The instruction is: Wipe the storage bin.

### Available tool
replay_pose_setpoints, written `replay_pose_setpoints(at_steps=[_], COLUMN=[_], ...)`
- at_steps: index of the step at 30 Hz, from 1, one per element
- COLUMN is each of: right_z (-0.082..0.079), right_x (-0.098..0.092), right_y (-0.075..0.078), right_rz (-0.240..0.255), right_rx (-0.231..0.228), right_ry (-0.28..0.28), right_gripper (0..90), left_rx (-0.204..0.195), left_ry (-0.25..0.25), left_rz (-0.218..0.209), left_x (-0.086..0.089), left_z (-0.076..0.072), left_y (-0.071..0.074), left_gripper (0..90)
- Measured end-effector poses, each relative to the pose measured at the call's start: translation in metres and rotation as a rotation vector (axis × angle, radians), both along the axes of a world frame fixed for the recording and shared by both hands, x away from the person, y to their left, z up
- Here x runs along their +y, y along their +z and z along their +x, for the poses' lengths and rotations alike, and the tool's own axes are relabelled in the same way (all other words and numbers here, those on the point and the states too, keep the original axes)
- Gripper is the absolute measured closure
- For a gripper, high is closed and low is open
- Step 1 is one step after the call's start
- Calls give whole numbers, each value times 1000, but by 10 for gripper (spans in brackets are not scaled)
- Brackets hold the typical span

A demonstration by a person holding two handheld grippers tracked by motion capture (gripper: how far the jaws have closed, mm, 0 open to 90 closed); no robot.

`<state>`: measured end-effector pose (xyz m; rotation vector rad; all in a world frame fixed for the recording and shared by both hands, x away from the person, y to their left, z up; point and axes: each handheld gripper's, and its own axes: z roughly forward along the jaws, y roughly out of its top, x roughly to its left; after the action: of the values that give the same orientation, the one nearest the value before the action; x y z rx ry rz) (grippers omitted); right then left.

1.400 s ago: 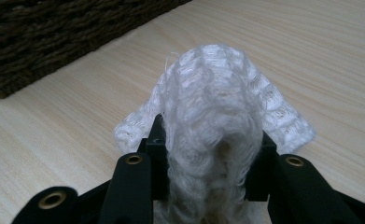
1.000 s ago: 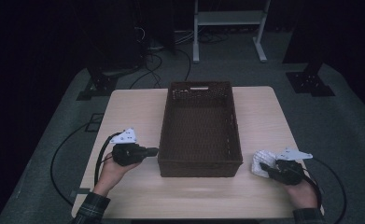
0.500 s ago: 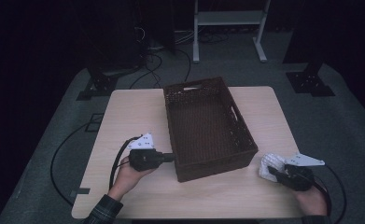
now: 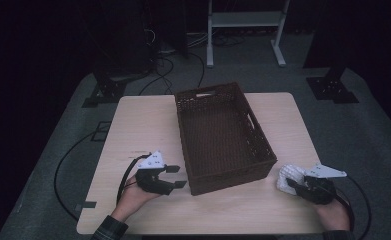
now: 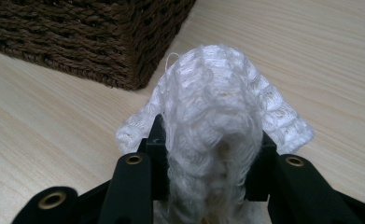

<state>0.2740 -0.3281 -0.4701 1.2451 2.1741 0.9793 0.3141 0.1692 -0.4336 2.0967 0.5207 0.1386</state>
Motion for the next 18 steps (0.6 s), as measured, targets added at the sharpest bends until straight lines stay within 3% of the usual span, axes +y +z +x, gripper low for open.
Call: replay_pose_setpoints(at_steps=[3,10,13,18], right_z=[0,1,1,1], right_x=[0,1,1,1], right_y=[0,0,-1,-1], right_rz=[-1,-2,-2,-2], right_rx=[-1,1,0,0], right_ry=[0,2,4,4], right_gripper=[623,622,622,622], left_rx=[-14,-25,-6,-3], left_ry=[10,6,6,11], left_rz=[32,93,100,155], left_x=[-4,-14,-18,-25], left_z=[-2,-3,-2,0], left_y=[-7,-23,-29,-39], left_gripper=[302,264,245,216])
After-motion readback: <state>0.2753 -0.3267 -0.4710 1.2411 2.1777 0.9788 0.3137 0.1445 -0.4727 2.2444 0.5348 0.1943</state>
